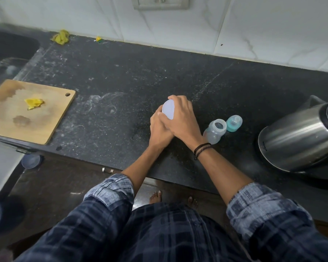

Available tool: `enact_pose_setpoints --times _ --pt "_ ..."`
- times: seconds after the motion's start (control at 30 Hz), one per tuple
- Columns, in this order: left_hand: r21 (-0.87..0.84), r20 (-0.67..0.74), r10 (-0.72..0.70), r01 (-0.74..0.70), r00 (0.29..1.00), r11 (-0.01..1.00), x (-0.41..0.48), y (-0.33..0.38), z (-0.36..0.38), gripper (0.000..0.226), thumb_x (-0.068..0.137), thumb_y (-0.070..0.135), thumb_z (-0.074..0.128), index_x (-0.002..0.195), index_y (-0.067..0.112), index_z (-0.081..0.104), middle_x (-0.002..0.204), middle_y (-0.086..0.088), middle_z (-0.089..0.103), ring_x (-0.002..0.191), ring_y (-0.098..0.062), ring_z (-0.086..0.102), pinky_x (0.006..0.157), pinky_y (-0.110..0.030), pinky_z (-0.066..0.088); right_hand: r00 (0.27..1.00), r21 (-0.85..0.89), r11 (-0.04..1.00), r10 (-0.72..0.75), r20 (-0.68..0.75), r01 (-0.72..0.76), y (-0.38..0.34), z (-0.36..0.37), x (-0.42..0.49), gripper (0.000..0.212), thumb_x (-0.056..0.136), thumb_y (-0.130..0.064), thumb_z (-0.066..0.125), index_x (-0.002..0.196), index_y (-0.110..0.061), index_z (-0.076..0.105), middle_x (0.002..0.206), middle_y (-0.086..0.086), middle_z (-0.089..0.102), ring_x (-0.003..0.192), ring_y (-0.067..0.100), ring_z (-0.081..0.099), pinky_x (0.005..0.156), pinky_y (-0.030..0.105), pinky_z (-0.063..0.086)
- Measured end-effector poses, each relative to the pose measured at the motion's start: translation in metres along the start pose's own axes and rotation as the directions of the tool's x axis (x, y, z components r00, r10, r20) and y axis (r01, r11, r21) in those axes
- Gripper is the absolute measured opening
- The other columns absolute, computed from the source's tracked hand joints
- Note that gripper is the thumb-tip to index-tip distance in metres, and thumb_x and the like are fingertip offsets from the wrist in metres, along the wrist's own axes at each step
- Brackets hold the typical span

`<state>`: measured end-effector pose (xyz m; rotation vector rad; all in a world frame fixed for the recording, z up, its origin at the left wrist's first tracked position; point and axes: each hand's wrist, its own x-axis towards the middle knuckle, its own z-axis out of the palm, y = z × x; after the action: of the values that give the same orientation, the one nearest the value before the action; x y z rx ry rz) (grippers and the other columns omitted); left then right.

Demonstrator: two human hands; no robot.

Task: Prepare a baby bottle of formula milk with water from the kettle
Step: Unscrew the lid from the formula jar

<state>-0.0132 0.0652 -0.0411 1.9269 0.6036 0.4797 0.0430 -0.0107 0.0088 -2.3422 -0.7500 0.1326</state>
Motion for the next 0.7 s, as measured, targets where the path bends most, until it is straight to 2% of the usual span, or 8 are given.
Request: enact_pose_setpoints --times 0.07,0.13,0.2,0.3,0.57,0.7 --pt "-0.005 0.044 -0.086 0.086 0.995 0.996 0.0022 0.0007 -0.0001 0.071 0.072 0.046 0.085 0.134 0.047 0.049 0.127 0.031 0.055 0.119 0.0 0.058 0.095 -0.043 0.057 1.0 0.007 1.0 0.003 -0.025 -0.002 -0.0011 0.0017 0.0002 0.059 0.089 -0.037 0.074 0.138 -0.01 0.054 0.135 0.01 0.054 0.124 0.032 0.049 0.106 0.037 0.041" --pt "0.038 0.077 -0.122 0.12 0.989 0.992 0.0047 -0.0008 0.0 0.091 0.069 0.06 0.08 0.147 0.027 0.045 0.14 0.014 0.049 0.127 -0.014 0.054 0.104 -0.046 0.052 0.999 0.008 1.0 0.005 -0.049 -0.005 -0.0023 0.0029 0.0008 0.057 0.088 -0.036 0.074 0.135 -0.009 0.056 0.132 0.01 0.056 0.121 0.031 0.05 0.104 0.036 0.04" --pt "0.101 0.088 -0.125 0.116 0.988 0.988 0.0042 0.0 -0.0007 0.097 0.068 0.067 0.074 0.15 0.026 0.04 0.144 0.009 0.047 0.13 -0.017 0.05 0.107 -0.046 0.048 0.998 0.013 1.0 0.002 -0.065 -0.002 -0.0029 0.0036 0.0012 0.056 0.088 -0.035 0.075 0.133 -0.008 0.058 0.13 0.011 0.058 0.119 0.031 0.052 0.103 0.035 0.04" --pt "0.13 0.083 -0.097 0.085 0.992 0.988 0.0047 -0.0021 -0.0008 0.095 0.071 0.065 0.073 0.149 0.026 0.035 0.145 0.004 0.051 0.129 -0.02 0.051 0.108 -0.049 0.046 0.997 0.013 1.0 0.001 -0.076 -0.001 -0.0026 0.0036 0.0017 0.055 0.087 -0.035 0.076 0.132 -0.008 0.059 0.129 0.01 0.059 0.117 0.029 0.052 0.103 0.035 0.04" --pt "0.157 0.076 -0.075 0.063 0.994 0.986 0.009 -0.0048 -0.0004 0.098 0.073 0.059 0.076 0.151 0.016 0.037 0.145 -0.003 0.053 0.129 -0.024 0.055 0.109 -0.054 0.045 0.999 0.033 0.999 -0.005 -0.05 0.006 -0.0028 -0.0008 0.0042 0.052 0.087 -0.031 0.075 0.13 -0.006 0.061 0.128 0.012 0.06 0.116 0.031 0.052 0.106 0.039 0.04" --pt "0.161 0.062 -0.06 0.049 0.996 0.986 0.0103 -0.006 -0.0011 0.097 0.071 0.063 0.075 0.149 0.018 0.037 0.143 -0.002 0.056 0.126 -0.022 0.057 0.107 -0.054 0.047 0.999 0.032 0.999 -0.01 -0.046 0.011 -0.0032 -0.0011 0.0038 0.052 0.086 -0.03 0.075 0.129 -0.006 0.061 0.127 0.012 0.06 0.115 0.031 0.052 0.105 0.04 0.041"
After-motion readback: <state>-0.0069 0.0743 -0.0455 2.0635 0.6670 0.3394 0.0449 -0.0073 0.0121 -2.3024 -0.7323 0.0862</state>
